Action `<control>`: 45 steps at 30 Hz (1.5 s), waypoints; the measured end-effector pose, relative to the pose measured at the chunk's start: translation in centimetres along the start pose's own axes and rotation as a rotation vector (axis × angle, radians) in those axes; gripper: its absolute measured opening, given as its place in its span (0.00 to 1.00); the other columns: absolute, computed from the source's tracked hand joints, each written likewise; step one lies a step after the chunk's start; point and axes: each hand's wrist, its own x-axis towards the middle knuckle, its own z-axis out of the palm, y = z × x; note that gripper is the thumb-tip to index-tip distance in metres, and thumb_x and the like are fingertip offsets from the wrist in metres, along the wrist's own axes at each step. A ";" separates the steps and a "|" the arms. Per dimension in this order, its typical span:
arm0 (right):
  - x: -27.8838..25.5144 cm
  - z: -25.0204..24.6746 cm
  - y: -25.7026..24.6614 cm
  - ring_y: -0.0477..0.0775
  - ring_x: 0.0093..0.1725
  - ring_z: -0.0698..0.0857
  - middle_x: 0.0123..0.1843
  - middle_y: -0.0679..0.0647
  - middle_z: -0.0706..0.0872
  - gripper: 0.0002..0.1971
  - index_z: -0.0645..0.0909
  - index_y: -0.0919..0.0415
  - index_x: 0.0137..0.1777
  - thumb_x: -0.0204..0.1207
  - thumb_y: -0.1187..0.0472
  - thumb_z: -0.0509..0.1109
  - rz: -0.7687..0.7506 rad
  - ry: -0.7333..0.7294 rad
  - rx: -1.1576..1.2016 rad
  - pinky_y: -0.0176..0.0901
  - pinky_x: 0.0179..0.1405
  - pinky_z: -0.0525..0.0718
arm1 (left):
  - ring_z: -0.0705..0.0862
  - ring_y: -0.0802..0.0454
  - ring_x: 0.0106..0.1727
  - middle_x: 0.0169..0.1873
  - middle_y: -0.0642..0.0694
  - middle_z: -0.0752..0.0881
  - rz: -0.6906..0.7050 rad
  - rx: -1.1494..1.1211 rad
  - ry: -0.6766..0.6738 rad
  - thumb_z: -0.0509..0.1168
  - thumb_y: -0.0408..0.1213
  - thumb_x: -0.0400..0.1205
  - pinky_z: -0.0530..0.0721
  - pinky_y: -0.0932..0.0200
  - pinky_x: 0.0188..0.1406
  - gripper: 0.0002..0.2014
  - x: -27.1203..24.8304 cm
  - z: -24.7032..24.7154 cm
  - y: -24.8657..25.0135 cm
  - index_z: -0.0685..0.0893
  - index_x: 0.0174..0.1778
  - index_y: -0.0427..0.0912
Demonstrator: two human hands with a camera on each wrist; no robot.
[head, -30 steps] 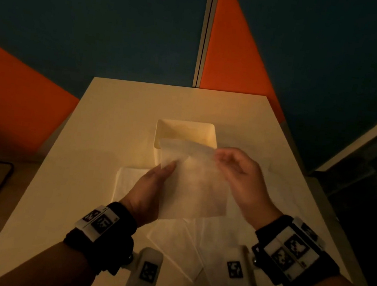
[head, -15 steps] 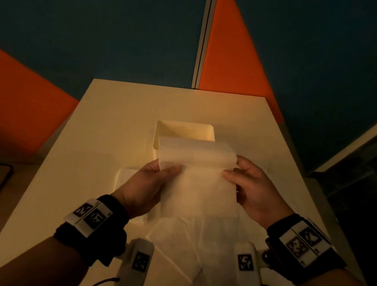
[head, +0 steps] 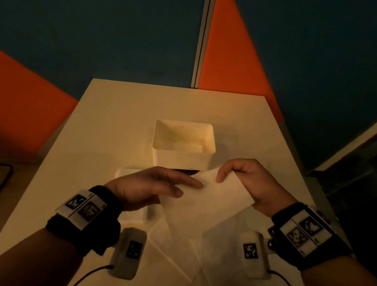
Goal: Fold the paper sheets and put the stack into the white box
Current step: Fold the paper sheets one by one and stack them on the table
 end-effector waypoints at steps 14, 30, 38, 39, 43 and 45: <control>3.1 -5.4 6.5 0.54 0.54 0.80 0.51 0.54 0.80 0.17 0.79 0.57 0.57 0.70 0.69 0.75 0.276 0.180 -0.615 0.41 0.48 0.78 | 0.82 0.43 0.52 0.60 0.41 0.80 0.079 -0.026 0.785 0.66 0.18 0.74 0.84 0.49 0.46 0.19 -0.2 -3.5 -4.9 0.84 0.57 0.43; 2.9 -3.6 11.3 0.57 0.63 0.75 0.62 0.49 0.73 0.28 0.73 0.47 0.57 0.59 0.50 0.82 0.362 0.153 -1.107 0.52 0.58 0.74 | 0.82 0.45 0.56 0.61 0.40 0.83 -0.190 0.690 0.992 0.67 0.26 0.74 0.79 0.54 0.59 0.20 -0.6 -7.2 -10.4 0.85 0.61 0.46; 3.0 -3.6 11.4 0.58 0.62 0.76 0.60 0.50 0.78 0.27 0.72 0.49 0.55 0.60 0.50 0.82 0.355 0.163 -1.129 0.52 0.58 0.74 | 0.81 0.41 0.59 0.62 0.39 0.83 -0.199 0.757 1.046 0.64 0.25 0.74 0.77 0.55 0.57 0.19 -0.7 -7.8 -10.7 0.85 0.60 0.43; 3.0 -3.6 11.4 0.58 0.62 0.76 0.60 0.50 0.78 0.27 0.72 0.49 0.56 0.60 0.50 0.82 0.353 0.163 -1.136 0.51 0.58 0.75 | 0.81 0.41 0.59 0.62 0.38 0.83 -0.199 0.763 1.050 0.64 0.24 0.75 0.76 0.55 0.57 0.19 -0.8 -7.8 -10.7 0.85 0.60 0.43; 3.0 -3.5 11.3 0.57 0.61 0.76 0.59 0.50 0.78 0.26 0.71 0.48 0.54 0.60 0.50 0.82 0.344 0.162 -1.154 0.50 0.57 0.74 | 0.80 0.40 0.59 0.61 0.37 0.82 -0.212 0.784 1.062 0.64 0.24 0.75 0.76 0.54 0.57 0.19 -1.0 -8.0 -10.8 0.85 0.61 0.41; 3.0 -3.5 11.2 0.57 0.60 0.76 0.59 0.49 0.79 0.26 0.71 0.48 0.54 0.60 0.50 0.82 0.337 0.163 -1.164 0.50 0.56 0.74 | 0.80 0.39 0.59 0.61 0.37 0.82 -0.227 0.783 1.067 0.63 0.24 0.75 0.77 0.53 0.57 0.19 -1.0 -8.1 -10.9 0.84 0.61 0.41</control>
